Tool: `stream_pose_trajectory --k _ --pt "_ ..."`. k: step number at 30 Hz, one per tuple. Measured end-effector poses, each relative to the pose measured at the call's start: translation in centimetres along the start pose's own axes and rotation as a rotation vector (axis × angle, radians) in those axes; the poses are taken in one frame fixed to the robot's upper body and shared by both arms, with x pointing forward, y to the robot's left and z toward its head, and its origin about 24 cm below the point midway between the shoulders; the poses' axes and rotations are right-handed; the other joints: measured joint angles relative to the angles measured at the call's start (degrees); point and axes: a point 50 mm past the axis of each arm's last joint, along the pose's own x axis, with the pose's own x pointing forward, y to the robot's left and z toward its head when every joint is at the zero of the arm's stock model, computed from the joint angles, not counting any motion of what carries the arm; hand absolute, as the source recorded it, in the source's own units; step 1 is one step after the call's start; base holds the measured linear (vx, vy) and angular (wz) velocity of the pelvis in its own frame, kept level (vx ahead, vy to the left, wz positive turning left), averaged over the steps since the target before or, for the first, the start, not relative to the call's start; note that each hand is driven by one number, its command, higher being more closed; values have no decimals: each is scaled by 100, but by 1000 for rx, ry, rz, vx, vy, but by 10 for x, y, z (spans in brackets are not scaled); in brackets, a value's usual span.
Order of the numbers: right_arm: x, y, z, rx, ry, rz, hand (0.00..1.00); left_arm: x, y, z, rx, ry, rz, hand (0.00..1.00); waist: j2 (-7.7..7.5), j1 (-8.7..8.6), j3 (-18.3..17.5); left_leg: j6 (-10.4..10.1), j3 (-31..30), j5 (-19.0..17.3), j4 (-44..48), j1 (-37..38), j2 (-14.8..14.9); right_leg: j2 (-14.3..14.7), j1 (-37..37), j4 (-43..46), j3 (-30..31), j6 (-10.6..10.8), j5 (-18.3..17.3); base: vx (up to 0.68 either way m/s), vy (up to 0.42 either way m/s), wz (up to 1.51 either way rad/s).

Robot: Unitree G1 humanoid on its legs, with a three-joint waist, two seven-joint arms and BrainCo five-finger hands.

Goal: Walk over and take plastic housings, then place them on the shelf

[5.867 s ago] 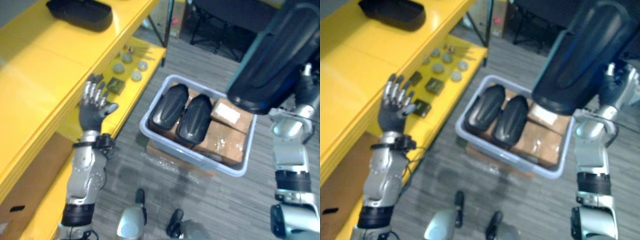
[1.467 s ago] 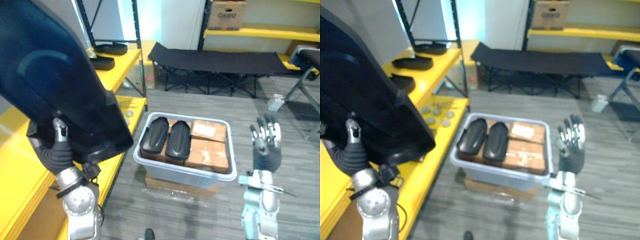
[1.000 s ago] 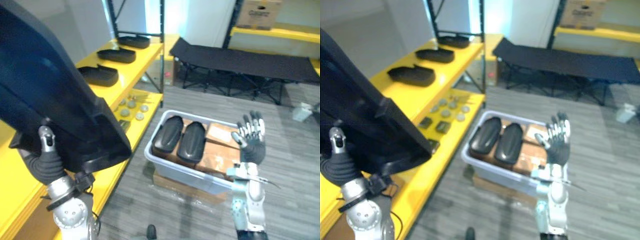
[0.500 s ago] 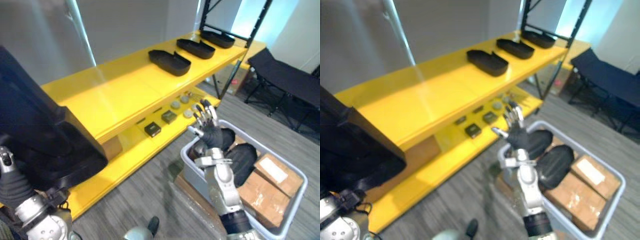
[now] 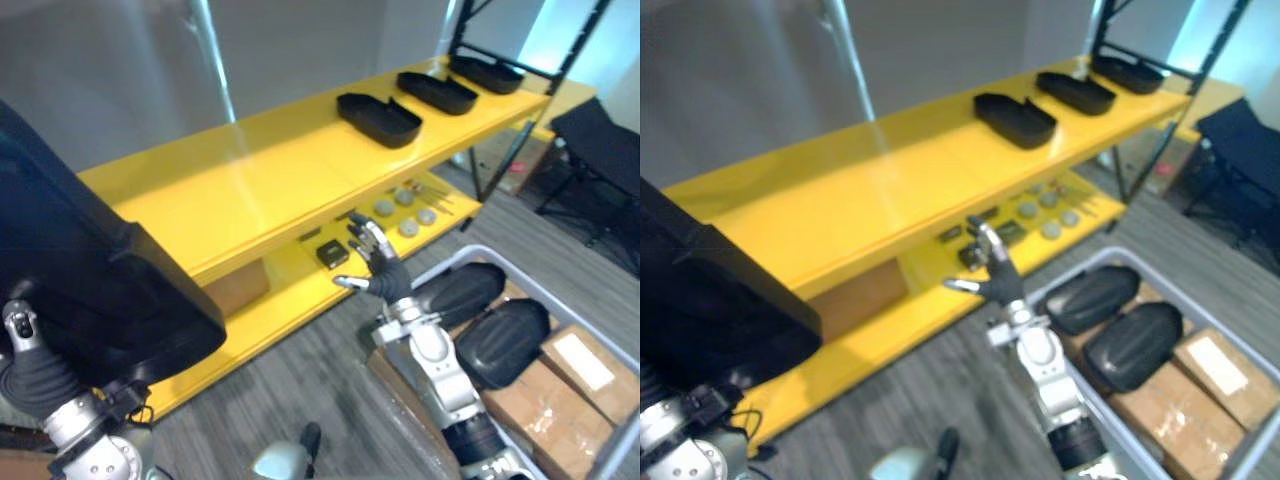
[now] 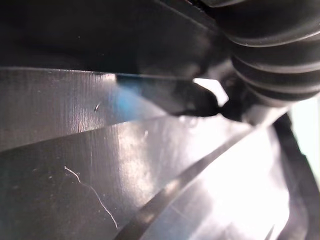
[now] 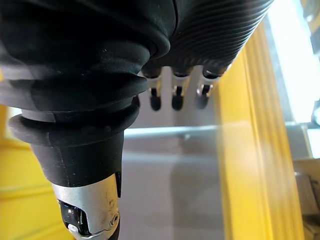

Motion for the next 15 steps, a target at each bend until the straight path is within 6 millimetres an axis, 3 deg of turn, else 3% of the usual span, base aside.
stream_pose_trajectory --k 2,4,6,9,11,13,15 --pt "-8 -11 1 -21 2 -37 0 6 -12 2 -32 -44 -94 100 -40 -72 -7 41 -309 42 -47 -8 -54 -11 -177 408 612 -40 8 129 25 94" --pt "-17 -24 1 -43 -1 -83 0 15 -23 0 -50 -78 -171 100 -13 -201 9 44 -752 265 -179 43 -89 67 -331 771 1119 -300 -229 129 -51 89" --pt "-18 -28 1 -57 3 -85 0 17 -25 -5 -51 -72 -180 100 22 -275 31 -3 -874 315 -155 70 -95 120 -380 772 1146 -400 -463 77 -86 51" --pt "-18 -28 4 -62 -18 -79 0 16 -27 -10 -45 -48 -177 100 41 -278 55 -10 -837 313 52 21 -160 142 -532 462 1144 -458 -480 10 -91 13" --pt "-17 -31 5 -66 -24 -74 0 14 -30 -11 -55 -42 -188 100 99 -268 121 -70 -724 270 221 -74 -182 199 -442 223 1196 -367 -495 -35 -114 -4" --pt "-16 -33 8 -70 -33 -75 0 14 -30 -10 -51 -44 -192 100 205 -283 260 -201 -630 162 378 -191 -126 303 -349 -28 1208 -144 -510 -81 -105 -12" --pt "-20 -32 5 -66 -18 -80 0 12 -29 -11 -46 -36 -193 100 199 -283 291 -233 -480 112 445 -226 -60 341 -320 -119 1217 -43 -572 -100 -94 -16"
